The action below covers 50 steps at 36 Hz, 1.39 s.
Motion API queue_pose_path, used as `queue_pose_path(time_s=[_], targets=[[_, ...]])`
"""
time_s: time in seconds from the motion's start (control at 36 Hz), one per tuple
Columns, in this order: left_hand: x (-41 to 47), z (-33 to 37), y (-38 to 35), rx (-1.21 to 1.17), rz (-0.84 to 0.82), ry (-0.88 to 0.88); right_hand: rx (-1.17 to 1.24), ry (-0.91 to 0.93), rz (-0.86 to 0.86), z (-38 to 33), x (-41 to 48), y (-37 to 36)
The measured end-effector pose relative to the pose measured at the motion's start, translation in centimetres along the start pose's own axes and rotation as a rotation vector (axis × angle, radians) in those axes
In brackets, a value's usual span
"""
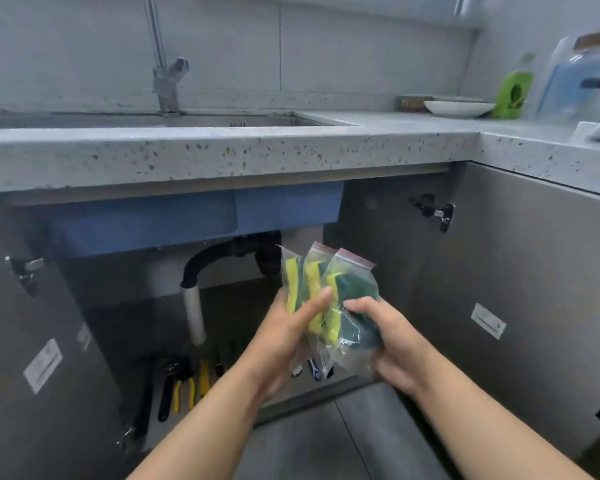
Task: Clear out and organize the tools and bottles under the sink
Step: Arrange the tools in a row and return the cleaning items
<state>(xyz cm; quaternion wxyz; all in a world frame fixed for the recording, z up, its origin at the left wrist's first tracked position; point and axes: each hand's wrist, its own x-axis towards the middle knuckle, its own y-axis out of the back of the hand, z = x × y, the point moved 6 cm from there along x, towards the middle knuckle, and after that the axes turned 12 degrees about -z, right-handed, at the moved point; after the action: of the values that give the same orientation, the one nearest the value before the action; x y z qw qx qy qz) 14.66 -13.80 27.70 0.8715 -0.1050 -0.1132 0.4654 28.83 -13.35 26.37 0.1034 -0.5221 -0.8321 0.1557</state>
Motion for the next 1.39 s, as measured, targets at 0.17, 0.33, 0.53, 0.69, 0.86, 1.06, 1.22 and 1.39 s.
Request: queue_pose_path(time_s=[0.17, 0.33, 0.53, 0.69, 0.86, 1.06, 1.22, 1.39], targets=[[1.5, -0.3, 2.3, 0.082, 0.219, -0.025, -0.167, 0.203, 0.254, -1.2, 0.8, 1.3], [2.8, -0.8, 4.0, 0.322, 0.277, -0.065, -0.047, 0.267, 0.307, 0.8, 2.0, 2.6], [4.1, -1.4, 3.1, 0.394, 0.14, -0.072, -0.018, 0.302, 0.372, 0.7, 2.3, 2.0], [4.2, -1.5, 2.2, 0.365, 0.098, -0.073, 0.063, 0.303, 0.252, 0.4, 2.7, 1.1], [3.8, -0.9, 2.8, 0.289, 0.171, -0.088, -0.28, 0.207, 0.061, 0.7, 2.9, -0.2], [3.2, -0.9, 2.6, 0.227, 0.147, -0.091, -0.295, 0.224, 0.125, 1.3, 2.8, 0.6], [3.0, -0.3, 2.2, 0.312, 0.153, -0.103, -0.19, 0.271, 0.163, 1.0, 2.6, 1.3], [3.0, -0.2, 2.3, 0.366, 0.191, -0.091, -0.209, 0.293, 0.192, 0.8, 2.5, 1.8]])
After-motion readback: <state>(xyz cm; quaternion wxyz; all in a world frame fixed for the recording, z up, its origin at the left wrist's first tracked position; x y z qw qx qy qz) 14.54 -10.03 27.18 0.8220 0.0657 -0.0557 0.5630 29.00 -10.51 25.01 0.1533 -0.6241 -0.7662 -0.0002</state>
